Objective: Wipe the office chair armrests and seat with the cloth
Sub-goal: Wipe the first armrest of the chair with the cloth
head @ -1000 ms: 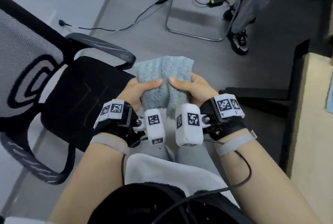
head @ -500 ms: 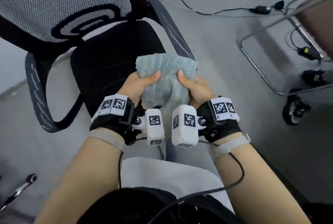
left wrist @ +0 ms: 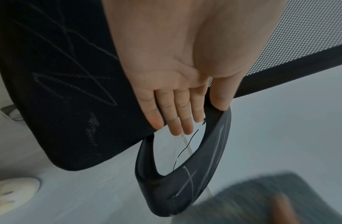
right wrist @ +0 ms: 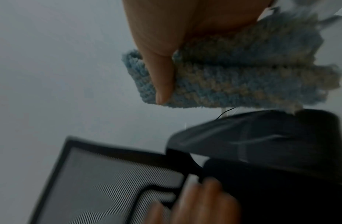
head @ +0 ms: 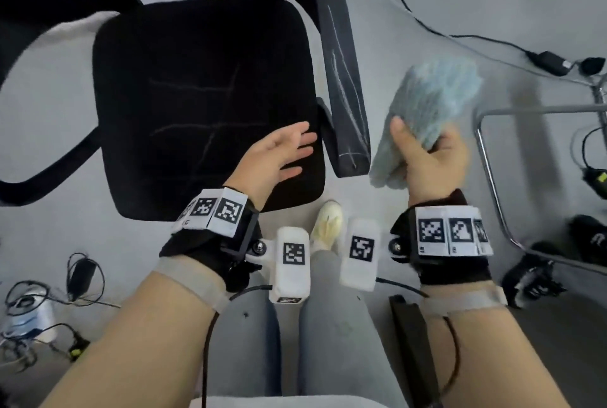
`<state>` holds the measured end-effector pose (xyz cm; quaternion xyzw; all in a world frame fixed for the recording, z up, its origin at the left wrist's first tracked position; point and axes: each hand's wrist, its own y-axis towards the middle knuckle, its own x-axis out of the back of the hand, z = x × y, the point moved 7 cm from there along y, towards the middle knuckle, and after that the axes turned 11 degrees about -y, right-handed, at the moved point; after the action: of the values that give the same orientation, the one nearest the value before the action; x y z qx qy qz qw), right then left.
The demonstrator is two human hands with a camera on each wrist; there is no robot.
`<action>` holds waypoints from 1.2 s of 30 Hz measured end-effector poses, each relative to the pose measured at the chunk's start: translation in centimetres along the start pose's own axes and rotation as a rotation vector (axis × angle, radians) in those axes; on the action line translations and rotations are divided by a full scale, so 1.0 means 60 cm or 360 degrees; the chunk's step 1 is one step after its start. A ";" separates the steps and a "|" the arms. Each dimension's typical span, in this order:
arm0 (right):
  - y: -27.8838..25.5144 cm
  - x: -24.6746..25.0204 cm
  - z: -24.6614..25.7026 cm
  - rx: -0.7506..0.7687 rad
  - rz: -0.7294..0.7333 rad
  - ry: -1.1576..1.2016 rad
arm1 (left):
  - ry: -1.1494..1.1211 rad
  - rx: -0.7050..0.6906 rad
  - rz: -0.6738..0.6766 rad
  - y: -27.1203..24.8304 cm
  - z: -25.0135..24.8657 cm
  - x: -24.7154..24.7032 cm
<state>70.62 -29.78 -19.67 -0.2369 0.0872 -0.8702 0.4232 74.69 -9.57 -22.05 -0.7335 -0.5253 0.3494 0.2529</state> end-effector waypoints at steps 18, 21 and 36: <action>-0.020 -0.092 -0.055 0.0649 0.0557 -0.0700 | -0.0198 0.0196 -0.0172 0.062 0.038 -0.034; -0.027 -0.091 -0.043 0.0660 0.0536 -0.0805 | -0.0119 0.0210 -0.0127 0.058 0.049 -0.027; 0.073 -0.121 -0.001 0.0345 0.0661 -0.0891 | 0.0385 0.0152 0.0071 0.071 0.034 -0.018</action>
<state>77.46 -26.90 -23.73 -0.3971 -0.0785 -0.6713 0.6209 75.43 -11.93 -26.21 -0.7689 -0.4574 0.2886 0.3411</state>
